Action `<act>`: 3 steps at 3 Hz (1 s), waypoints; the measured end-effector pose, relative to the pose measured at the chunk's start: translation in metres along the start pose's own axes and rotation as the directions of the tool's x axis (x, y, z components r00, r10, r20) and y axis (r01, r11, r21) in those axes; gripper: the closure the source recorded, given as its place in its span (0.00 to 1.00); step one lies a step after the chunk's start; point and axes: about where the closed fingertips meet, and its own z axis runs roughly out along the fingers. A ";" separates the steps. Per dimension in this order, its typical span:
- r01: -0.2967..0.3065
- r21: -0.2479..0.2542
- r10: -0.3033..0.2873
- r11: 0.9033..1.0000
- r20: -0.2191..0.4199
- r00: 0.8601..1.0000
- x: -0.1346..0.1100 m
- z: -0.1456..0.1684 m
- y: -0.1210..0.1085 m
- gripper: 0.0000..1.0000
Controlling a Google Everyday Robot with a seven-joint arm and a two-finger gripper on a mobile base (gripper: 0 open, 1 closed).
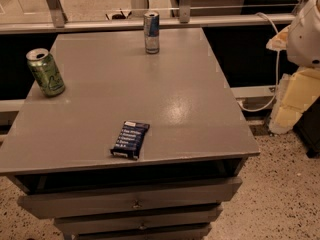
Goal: Move rxbar blueberry near redbull can
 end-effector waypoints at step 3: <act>0.014 -0.074 0.003 0.997 0.224 0.975 -0.063 0.046 0.039 0.00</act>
Offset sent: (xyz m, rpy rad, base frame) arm -0.0101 0.0598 -0.0441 0.2462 0.0068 0.0622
